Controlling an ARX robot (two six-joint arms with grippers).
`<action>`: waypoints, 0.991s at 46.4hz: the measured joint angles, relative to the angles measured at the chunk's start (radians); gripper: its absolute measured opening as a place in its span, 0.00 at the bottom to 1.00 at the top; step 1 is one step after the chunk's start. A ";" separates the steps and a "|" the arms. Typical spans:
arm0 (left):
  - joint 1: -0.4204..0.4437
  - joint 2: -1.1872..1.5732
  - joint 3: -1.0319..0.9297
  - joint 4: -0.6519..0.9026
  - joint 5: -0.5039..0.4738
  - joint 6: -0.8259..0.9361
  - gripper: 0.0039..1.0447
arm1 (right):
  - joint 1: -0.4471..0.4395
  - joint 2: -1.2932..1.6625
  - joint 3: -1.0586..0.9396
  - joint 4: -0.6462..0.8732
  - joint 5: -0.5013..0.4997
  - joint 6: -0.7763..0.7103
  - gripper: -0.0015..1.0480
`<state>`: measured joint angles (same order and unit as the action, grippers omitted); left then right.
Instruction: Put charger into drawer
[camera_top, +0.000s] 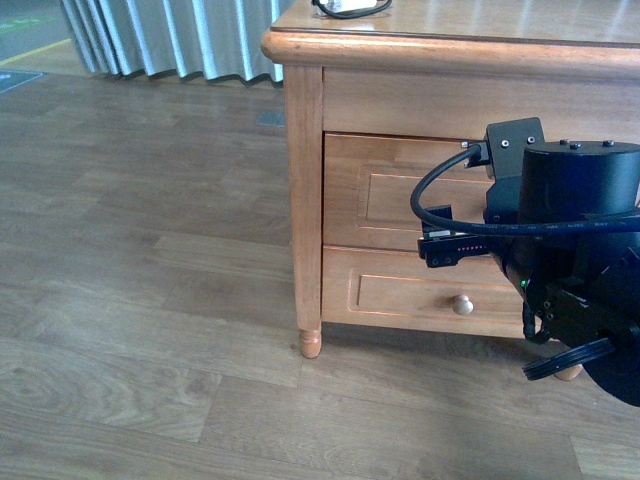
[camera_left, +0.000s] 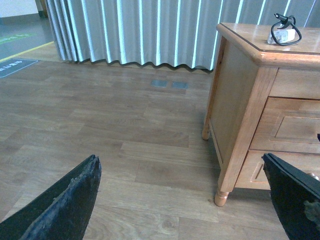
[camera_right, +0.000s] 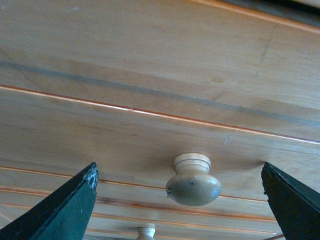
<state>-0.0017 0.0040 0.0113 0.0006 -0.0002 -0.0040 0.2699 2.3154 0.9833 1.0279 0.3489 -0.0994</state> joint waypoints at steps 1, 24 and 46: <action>0.000 0.000 0.000 0.000 0.000 0.000 0.94 | 0.000 0.000 0.000 0.000 0.000 0.000 0.92; 0.000 0.000 0.000 0.000 0.000 0.000 0.94 | 0.000 0.000 0.000 0.000 0.000 0.003 0.55; 0.000 0.000 0.000 0.000 0.000 0.000 0.94 | -0.002 0.000 0.000 0.000 0.012 0.002 0.23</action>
<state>-0.0017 0.0040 0.0113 0.0006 -0.0002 -0.0040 0.2680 2.3154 0.9836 1.0283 0.3607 -0.0971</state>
